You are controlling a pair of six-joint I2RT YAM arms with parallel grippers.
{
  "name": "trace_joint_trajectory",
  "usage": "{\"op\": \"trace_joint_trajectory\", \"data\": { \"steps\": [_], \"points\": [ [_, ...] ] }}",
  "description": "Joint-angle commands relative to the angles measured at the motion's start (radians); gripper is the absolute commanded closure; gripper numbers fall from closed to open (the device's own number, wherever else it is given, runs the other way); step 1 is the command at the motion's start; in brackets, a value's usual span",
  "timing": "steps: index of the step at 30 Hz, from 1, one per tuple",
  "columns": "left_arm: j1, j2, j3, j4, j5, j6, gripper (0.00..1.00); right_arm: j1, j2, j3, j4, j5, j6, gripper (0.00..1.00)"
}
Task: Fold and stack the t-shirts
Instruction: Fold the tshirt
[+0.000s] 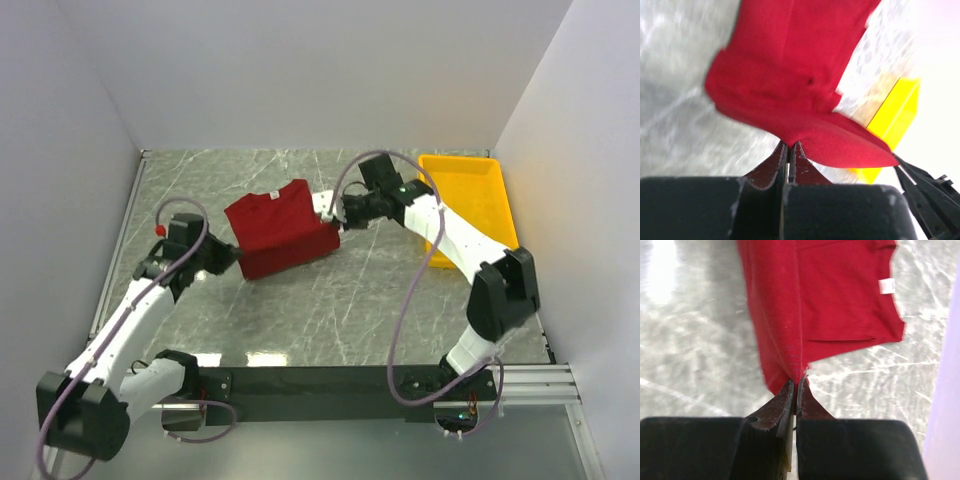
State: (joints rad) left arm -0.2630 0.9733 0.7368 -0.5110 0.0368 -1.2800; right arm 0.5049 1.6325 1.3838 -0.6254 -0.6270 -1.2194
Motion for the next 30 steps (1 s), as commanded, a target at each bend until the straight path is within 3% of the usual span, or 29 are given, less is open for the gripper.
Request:
{"op": "trace_joint_trajectory", "data": {
  "steps": [1, 10, 19, 30],
  "points": [
    [0.091, 0.073, 0.087, 0.081, 0.061, 0.106, 1.0, -0.035, 0.093, 0.156, 0.006, -0.03, 0.081, 1.0],
    [0.202, 0.344, 0.282, 0.175, 0.17, 0.206, 1.0, -0.043, 0.302, 0.423, 0.104, 0.013, 0.216, 1.0],
    [0.26, 0.493, 0.361, 0.203, 0.187, 0.246, 1.0, -0.042, 0.424, 0.543, 0.194, 0.062, 0.314, 1.0],
    [0.3, 0.61, 0.46, 0.213, 0.219, 0.288, 1.0, -0.039, 0.481, 0.569, 0.325, 0.116, 0.415, 1.0]
  ]
}}
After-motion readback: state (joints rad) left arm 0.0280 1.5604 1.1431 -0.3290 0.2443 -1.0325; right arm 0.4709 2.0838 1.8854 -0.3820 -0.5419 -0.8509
